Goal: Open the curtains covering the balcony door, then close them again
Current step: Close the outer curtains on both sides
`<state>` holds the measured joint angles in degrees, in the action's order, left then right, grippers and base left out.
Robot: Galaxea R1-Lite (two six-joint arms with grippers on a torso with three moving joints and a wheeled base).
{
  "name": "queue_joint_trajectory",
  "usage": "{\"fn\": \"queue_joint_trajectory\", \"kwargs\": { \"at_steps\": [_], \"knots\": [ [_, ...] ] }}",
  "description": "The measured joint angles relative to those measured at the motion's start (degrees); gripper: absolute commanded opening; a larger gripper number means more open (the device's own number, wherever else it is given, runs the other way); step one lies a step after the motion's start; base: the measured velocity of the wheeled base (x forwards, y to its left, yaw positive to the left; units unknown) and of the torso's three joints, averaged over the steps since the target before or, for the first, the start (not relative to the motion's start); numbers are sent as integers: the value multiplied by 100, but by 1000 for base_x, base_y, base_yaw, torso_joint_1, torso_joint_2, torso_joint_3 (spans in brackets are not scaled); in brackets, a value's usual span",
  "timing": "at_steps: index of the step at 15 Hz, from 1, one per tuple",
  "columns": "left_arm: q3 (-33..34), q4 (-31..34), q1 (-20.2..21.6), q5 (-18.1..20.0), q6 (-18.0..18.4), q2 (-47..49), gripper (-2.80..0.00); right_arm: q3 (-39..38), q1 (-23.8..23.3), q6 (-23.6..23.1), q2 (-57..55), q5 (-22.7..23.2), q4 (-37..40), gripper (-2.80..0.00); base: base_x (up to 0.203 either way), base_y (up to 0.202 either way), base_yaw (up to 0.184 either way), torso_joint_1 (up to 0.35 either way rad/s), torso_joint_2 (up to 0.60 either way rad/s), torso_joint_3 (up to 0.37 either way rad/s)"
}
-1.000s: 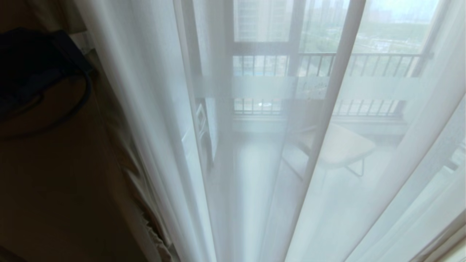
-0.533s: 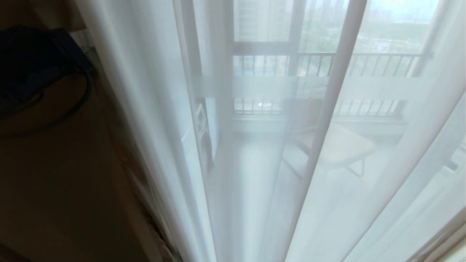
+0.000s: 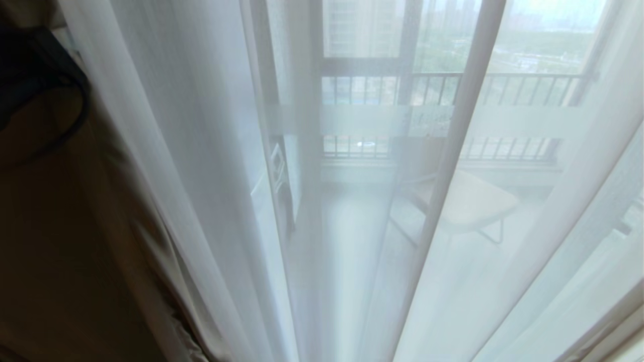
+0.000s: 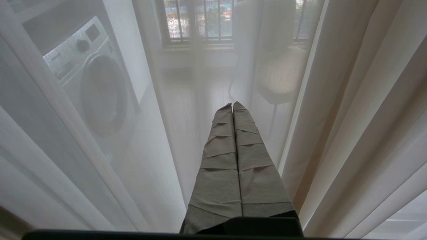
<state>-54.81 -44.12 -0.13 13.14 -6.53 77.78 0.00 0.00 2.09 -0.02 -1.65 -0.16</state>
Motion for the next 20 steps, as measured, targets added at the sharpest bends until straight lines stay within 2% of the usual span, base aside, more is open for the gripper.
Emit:
{"fn": "queue_joint_trajectory", "kwargs": {
  "at_steps": [4,5,14,18,20],
  "knots": [
    [-1,3,125,0,-6,-44,-280,0,0,-1,0,1,-2,-280,0,0,0,0,0,0],
    [10,1,129,3,-6,-63,0,0,0,2,0,0,0,-280,0,0,0,0,0,0],
    [414,47,120,16,-47,-542,0,0,0,2,0,1,0,-280,0,0,0,0,0,0],
    [964,117,74,46,-63,-1241,0,0,0,2,0,1,0,-280,0,0,0,0,0,0],
    [1361,350,49,39,-63,-1827,0,0,0,3,0,0,0,-280,0,0,0,0,0,0]
  ]
}}
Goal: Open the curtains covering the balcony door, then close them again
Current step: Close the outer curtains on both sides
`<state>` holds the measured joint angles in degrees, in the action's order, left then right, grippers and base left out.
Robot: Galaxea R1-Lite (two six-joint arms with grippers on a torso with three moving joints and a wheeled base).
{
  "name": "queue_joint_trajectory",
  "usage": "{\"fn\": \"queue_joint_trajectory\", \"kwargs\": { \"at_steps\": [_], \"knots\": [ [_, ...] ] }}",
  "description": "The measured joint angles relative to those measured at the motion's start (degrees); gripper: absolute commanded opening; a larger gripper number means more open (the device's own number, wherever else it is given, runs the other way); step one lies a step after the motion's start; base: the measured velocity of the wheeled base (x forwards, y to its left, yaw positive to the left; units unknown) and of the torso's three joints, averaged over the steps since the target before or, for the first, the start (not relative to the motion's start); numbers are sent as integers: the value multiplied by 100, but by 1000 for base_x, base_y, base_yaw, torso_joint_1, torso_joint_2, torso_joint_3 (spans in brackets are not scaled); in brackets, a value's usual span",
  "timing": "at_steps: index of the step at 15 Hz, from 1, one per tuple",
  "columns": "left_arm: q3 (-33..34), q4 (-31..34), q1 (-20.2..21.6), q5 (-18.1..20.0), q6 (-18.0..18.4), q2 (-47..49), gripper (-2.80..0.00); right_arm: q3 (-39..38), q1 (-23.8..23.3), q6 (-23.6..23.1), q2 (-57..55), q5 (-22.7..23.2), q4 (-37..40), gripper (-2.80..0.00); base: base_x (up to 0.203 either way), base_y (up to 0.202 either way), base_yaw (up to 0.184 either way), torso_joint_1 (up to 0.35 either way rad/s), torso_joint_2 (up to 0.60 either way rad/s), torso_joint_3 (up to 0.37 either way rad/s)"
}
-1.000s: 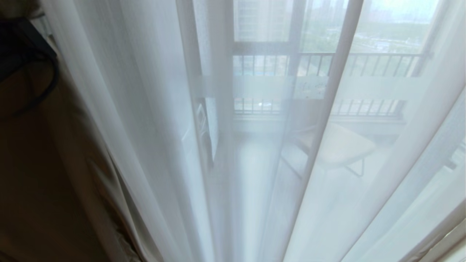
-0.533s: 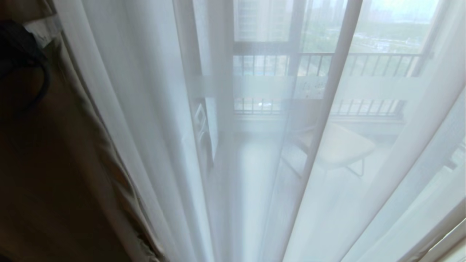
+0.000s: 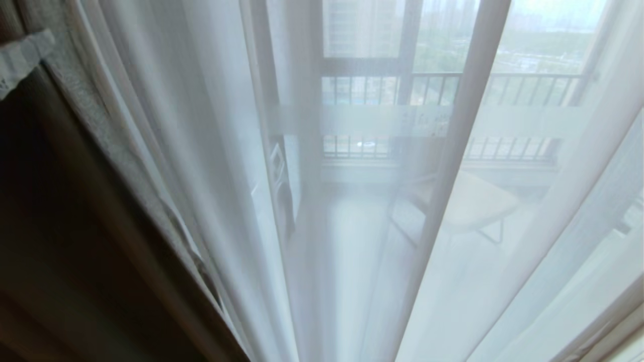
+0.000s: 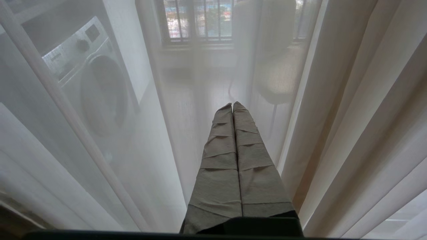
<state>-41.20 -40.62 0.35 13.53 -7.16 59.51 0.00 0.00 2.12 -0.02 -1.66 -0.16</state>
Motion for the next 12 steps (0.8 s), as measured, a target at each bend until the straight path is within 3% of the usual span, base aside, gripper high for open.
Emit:
{"fn": "queue_joint_trajectory", "kwargs": {
  "at_steps": [8,9,12],
  "knots": [
    [877,2528,-22,-20,9,-2682,0,0,0,-1,0,1,0,-280,0,0,0,0,0,0],
    [919,2740,-20,-28,8,-2906,-280,0,0,0,0,1,0,-280,0,0,0,0,0,0],
    [959,3010,-20,-33,10,-3309,-280,0,0,0,0,1,4,-280,0,0,0,0,0,0]
  ]
}}
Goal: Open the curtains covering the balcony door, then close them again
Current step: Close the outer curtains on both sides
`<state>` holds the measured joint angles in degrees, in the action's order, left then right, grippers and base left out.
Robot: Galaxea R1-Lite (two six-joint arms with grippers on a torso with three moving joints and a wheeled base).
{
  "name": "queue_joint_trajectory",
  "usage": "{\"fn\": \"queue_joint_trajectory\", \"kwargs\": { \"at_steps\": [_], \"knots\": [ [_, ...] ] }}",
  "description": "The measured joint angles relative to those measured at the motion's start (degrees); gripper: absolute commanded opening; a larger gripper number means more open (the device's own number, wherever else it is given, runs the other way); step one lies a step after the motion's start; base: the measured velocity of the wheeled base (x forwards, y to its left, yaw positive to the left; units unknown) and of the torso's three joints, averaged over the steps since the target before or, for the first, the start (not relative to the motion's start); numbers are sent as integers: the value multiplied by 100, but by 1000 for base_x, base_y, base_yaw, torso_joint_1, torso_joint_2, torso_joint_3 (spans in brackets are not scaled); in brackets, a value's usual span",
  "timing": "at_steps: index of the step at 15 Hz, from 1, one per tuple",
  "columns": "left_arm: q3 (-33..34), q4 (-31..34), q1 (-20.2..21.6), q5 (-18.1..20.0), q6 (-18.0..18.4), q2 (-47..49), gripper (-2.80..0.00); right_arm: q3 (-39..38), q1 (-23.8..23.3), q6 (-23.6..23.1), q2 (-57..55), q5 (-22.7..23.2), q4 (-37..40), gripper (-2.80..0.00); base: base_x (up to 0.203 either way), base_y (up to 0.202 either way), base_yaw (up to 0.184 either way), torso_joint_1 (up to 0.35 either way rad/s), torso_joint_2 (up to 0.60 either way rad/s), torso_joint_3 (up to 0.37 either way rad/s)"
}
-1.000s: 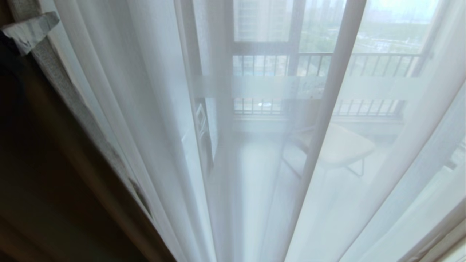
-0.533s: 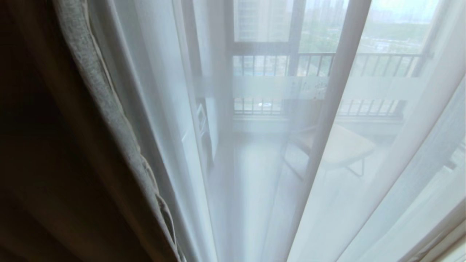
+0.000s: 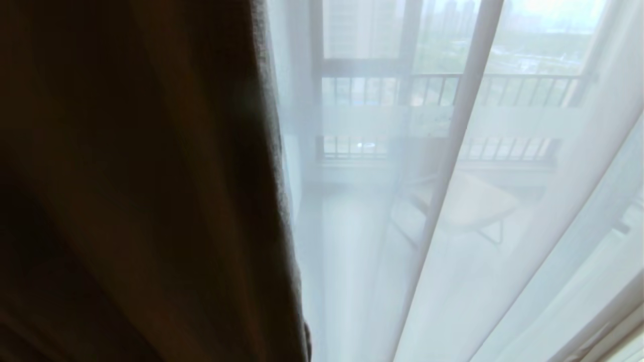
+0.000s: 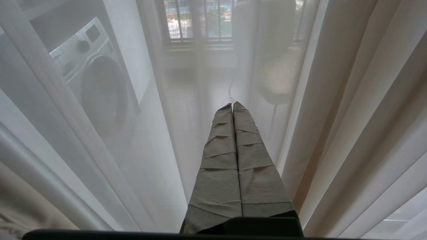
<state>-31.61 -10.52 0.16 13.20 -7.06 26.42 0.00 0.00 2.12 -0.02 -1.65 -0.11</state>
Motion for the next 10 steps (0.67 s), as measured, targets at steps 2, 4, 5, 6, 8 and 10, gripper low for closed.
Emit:
{"fn": "queue_joint_trajectory", "kwargs": {
  "at_steps": [2,4,5,6,8,10],
  "knots": [
    [6,7,0,5,1,-104,-280,0,0,-1,0,-2,-5,-280,0,0,0,0,0,0],
    [59,4,-1,-42,-1,-174,-280,0,0,-2,0,0,-5,-280,0,0,0,0,0,0],
    [138,7,-2,-113,-1,-215,-280,0,0,-1,0,-1,-2,-280,0,0,0,0,0,0],
    [242,5,-22,-251,3,-262,-280,0,0,-1,0,-2,-5,-280,0,0,0,0,0,0],
    [464,9,-131,-596,28,-331,-280,0,0,-3,0,0,-7,-280,0,0,0,0,0,0],
    [782,11,-203,-714,118,-386,-280,0,0,-2,0,0,-5,-280,0,0,0,0,0,0]
  ]
}}
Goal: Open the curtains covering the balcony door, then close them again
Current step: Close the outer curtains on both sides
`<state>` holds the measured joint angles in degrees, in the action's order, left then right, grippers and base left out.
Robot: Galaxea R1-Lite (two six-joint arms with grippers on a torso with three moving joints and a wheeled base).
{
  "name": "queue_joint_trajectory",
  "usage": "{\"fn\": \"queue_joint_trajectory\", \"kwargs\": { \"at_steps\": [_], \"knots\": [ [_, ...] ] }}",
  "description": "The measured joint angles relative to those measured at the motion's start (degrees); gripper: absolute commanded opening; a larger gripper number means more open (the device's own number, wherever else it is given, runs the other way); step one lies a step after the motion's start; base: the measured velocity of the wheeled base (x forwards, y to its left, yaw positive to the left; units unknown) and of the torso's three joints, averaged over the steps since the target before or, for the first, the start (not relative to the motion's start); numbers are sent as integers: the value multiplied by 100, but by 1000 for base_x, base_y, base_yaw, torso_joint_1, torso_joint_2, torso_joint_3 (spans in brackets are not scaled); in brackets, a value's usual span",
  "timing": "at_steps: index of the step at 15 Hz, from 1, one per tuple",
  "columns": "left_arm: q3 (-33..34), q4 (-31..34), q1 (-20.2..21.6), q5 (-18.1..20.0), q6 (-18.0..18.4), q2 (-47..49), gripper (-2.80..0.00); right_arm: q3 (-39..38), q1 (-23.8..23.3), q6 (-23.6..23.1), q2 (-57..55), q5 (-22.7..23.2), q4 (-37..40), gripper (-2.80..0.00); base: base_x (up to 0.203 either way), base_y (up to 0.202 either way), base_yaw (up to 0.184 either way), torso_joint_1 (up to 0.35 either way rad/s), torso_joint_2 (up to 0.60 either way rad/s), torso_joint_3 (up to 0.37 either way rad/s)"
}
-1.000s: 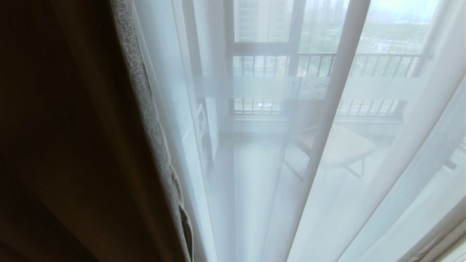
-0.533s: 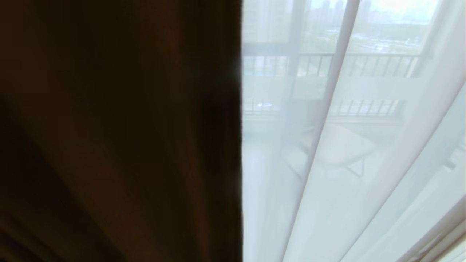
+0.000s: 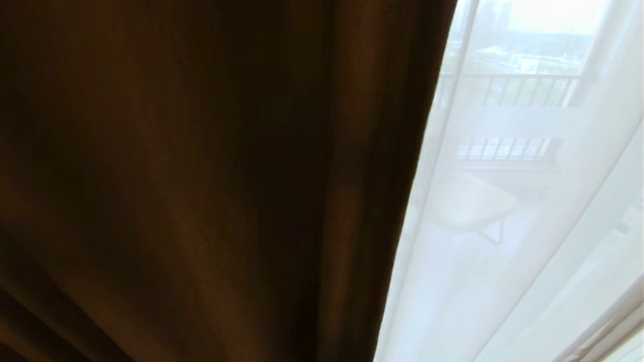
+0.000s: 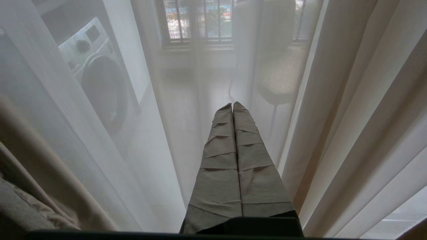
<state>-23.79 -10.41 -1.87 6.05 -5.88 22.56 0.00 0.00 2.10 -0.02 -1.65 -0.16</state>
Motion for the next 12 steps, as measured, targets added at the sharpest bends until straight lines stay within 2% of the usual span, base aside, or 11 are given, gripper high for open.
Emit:
{"fn": "queue_joint_trajectory", "kwargs": {
  "at_steps": [4,6,8,10,12],
  "knots": [
    [897,28,-10,-65,253,-264,-280,0,0,-1,0,-2,-2,-280,0,0,0,0,0,0],
    [1336,300,117,-133,317,-637,-280,0,0,-1,0,0,-2,-280,0,0,0,0,0,0],
    [1744,739,216,-350,492,-1027,-280,0,0,1,0,0,0,-280,0,0,0,0,0,0],
    [2137,849,240,-591,590,-1417,-280,0,0,1,0,0,0,-280,0,0,0,0,0,0],
    [2312,874,242,-654,601,-1831,-280,0,0,1,0,-2,-2,-280,0,0,0,0,0,0]
  ]
}}
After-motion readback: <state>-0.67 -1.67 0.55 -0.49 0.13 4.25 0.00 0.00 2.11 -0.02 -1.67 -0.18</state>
